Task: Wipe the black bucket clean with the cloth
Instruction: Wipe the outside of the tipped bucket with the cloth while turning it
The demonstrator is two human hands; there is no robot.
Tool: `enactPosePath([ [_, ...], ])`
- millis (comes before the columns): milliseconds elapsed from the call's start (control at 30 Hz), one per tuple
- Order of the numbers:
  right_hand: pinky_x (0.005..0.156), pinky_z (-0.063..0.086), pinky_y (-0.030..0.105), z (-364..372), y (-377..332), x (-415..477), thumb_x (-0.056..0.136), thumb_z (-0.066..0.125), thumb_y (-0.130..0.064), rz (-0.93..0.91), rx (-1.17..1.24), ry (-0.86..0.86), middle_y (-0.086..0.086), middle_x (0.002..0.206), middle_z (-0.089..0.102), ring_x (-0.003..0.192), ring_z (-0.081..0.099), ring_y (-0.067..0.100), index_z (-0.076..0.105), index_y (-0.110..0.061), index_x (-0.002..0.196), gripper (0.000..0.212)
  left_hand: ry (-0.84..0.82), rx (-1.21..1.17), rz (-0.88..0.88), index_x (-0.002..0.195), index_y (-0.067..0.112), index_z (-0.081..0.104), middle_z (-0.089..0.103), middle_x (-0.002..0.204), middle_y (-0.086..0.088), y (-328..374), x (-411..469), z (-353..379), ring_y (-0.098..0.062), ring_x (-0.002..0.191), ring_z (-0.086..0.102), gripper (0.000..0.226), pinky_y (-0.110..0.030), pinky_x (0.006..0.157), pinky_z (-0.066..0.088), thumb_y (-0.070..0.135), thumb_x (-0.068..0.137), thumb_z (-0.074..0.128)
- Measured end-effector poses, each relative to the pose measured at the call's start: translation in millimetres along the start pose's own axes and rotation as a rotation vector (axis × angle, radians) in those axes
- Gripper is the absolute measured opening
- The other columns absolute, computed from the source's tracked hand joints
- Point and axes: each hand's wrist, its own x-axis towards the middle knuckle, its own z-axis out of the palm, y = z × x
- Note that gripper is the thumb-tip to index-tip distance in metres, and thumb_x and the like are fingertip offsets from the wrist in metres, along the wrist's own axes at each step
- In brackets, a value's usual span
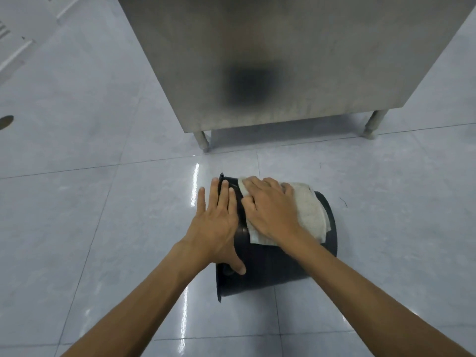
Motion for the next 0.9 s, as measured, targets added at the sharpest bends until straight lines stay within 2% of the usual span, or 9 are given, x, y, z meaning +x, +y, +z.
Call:
enactPosePath([
  [100, 0.124, 0.018, 0.049, 7.0, -2.4, -32.2, 0.101, 0.03, -0.037, -0.031, 0.024, 0.039, -0.009, 0.157, 0.046, 0.148, 0.034, 0.02, 0.042, -0.025, 0.156, 0.057, -0.021, 0.013, -0.016, 0.149, -0.003, -0.018, -0.022, 0.159, -0.025, -2.0, 5.2, -1.1, -0.045, 0.14, -0.032, 0.163, -0.068, 0.114, -0.004, 0.087, 0.046, 0.07],
  [200, 0.121, 0.024, 0.055, 17.0, -4.4, -77.1, 0.095, 0.042, -0.035, -0.106, 0.046, 0.114, -0.008, 0.153, 0.05, 0.145, 0.04, 0.023, 0.05, -0.023, 0.15, 0.057, -0.007, 0.011, -0.003, 0.149, -0.004, -0.018, -0.022, 0.158, -0.027, -1.4, -0.5, 5.5, -0.045, 0.14, -0.033, 0.161, -0.067, 0.114, -0.004, 0.088, 0.048, 0.067],
  [300, 0.11, 0.03, 0.048, 8.5, 3.5, -35.7, 0.098, 0.037, -0.037, -0.052, 0.021, 0.119, -0.01, 0.141, 0.059, 0.129, 0.05, 0.02, 0.055, -0.028, 0.141, 0.047, 0.002, 0.014, -0.004, 0.15, -0.003, -0.017, -0.021, 0.159, -0.026, 1.7, -5.6, 7.7, -0.045, 0.139, -0.034, 0.16, -0.067, 0.114, -0.007, 0.087, 0.049, 0.068],
  [433, 0.11, 0.033, 0.049, -7.1, 6.0, 31.0, 0.104, 0.032, -0.034, 0.056, 0.109, -0.076, -0.006, 0.142, 0.063, 0.127, 0.053, 0.023, 0.058, -0.027, 0.143, 0.047, -0.034, 0.031, -0.028, 0.151, -0.001, -0.015, -0.019, 0.16, -0.023, 0.6, 2.4, -2.6, -0.044, 0.14, -0.033, 0.16, -0.068, 0.113, -0.009, 0.088, 0.047, 0.069],
  [533, 0.12, 0.026, 0.047, 2.5, 3.3, -8.9, 0.101, 0.03, -0.037, 0.008, 0.056, -0.008, -0.007, 0.151, 0.054, 0.139, 0.043, 0.021, 0.048, -0.026, 0.152, 0.055, -0.059, 0.011, -0.024, 0.151, 0.0, -0.016, -0.019, 0.161, -0.022, -3.4, 10.6, -6.8, -0.042, 0.14, -0.034, 0.162, -0.068, 0.113, -0.009, 0.087, 0.045, 0.071],
  [633, 0.124, 0.02, 0.054, 12.3, -1.6, -84.2, 0.095, 0.041, -0.032, -0.104, 0.103, 0.086, -0.01, 0.158, 0.046, 0.148, 0.036, 0.023, 0.047, -0.024, 0.154, 0.06, -0.058, -0.015, -0.012, 0.15, -0.001, -0.018, -0.022, 0.159, -0.023, -6.1, 11.7, -3.1, -0.042, 0.14, -0.034, 0.163, -0.066, 0.115, -0.006, 0.087, 0.045, 0.071],
  [700, 0.119, 0.028, 0.055, 13.4, 1.6, -89.3, 0.091, 0.047, -0.031, -0.137, 0.104, 0.135, -0.011, 0.153, 0.05, 0.142, 0.043, 0.023, 0.053, -0.025, 0.149, 0.059, -0.03, -0.03, 0.0, 0.149, -0.001, -0.02, -0.024, 0.159, -0.024, -6.9, 9.6, 2.7, -0.042, 0.14, -0.033, 0.163, -0.062, 0.117, -0.008, 0.087, 0.046, 0.07],
  [767, 0.109, 0.034, 0.051, 4.1, -1.6, -59.4, 0.094, 0.042, -0.035, -0.065, 0.055, 0.117, -0.013, 0.145, 0.057, 0.133, 0.048, 0.023, 0.057, -0.028, 0.142, 0.051, 0.009, -0.054, 0.027, 0.147, 0.0, -0.025, -0.024, 0.158, -0.024, -5.5, 5.2, 6.3, -0.041, 0.14, -0.034, 0.164, -0.054, 0.116, -0.016, 0.087, 0.046, 0.07],
  [900, 0.097, 0.03, 0.045, -7.1, -9.0, 21.5, 0.103, 0.034, -0.038, -0.027, 0.099, -0.073, -0.015, 0.135, 0.061, 0.123, 0.048, 0.022, 0.06, -0.03, 0.138, 0.044, 0.054, -0.074, 0.061, 0.126, 0.007, -0.052, -0.031, 0.156, -0.021, -2.7, -1.1, 7.4, -0.033, 0.128, -0.053, 0.167, -0.039, 0.104, -0.031, 0.089, 0.045, 0.068],
])
